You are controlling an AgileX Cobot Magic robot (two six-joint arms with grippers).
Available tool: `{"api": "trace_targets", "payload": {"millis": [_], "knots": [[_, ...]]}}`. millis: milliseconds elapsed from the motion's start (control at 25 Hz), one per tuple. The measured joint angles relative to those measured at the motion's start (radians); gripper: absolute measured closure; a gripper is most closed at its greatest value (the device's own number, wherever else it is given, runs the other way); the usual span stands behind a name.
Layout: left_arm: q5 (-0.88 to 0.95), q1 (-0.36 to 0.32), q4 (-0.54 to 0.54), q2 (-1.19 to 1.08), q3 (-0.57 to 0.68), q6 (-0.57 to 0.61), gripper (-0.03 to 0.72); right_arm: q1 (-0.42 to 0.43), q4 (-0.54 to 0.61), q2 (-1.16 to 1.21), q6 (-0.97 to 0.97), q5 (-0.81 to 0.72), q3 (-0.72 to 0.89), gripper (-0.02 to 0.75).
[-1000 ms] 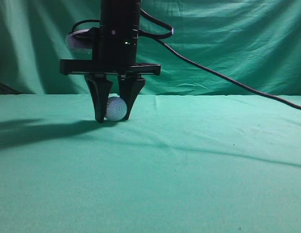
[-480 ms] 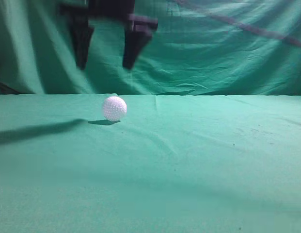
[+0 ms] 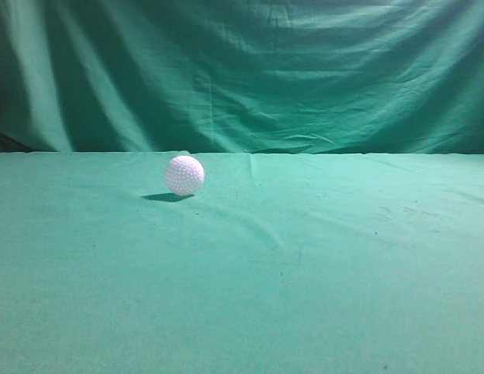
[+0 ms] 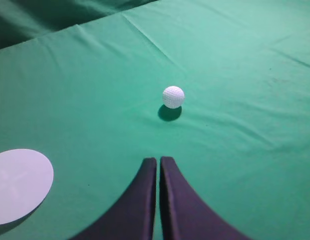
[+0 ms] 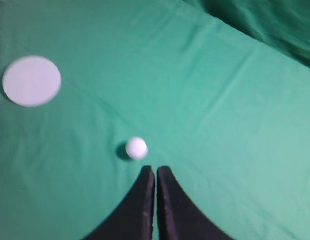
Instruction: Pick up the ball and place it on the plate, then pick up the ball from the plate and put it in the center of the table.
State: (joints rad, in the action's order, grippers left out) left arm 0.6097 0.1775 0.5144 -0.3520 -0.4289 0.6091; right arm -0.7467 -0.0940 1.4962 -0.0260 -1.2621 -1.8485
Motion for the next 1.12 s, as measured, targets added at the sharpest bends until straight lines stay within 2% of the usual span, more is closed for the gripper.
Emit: {"api": "trace_targets", "payload": {"millis": [120, 320, 720, 880, 1120], "knots": [[0.02, 0.0, 0.0, 0.122, 0.038, -0.054, 0.688, 0.0, -0.02, -0.185, -0.002, 0.017, 0.209, 0.738], [0.017, 0.0, -0.002, 0.264, 0.097, -0.128, 0.688, 0.0, -0.02, -0.51, -0.004, 0.177, 0.558, 0.738], [-0.047, 0.0, -0.033, 0.289, 0.148, -0.144, 0.688, 0.0, -0.021, -1.048, -0.027, 0.512, 1.158, 0.738], [-0.118, 0.0, -0.033, 0.289, 0.203, -0.154, 0.688, 0.0, 0.0, -1.169, -0.027, 0.597, 1.319, 0.738], [-0.148, 0.0, -0.033, 0.289, 0.213, -0.158, 0.688, 0.0, 0.046, -1.2, -0.029, 0.657, 1.451, 0.738]]}}
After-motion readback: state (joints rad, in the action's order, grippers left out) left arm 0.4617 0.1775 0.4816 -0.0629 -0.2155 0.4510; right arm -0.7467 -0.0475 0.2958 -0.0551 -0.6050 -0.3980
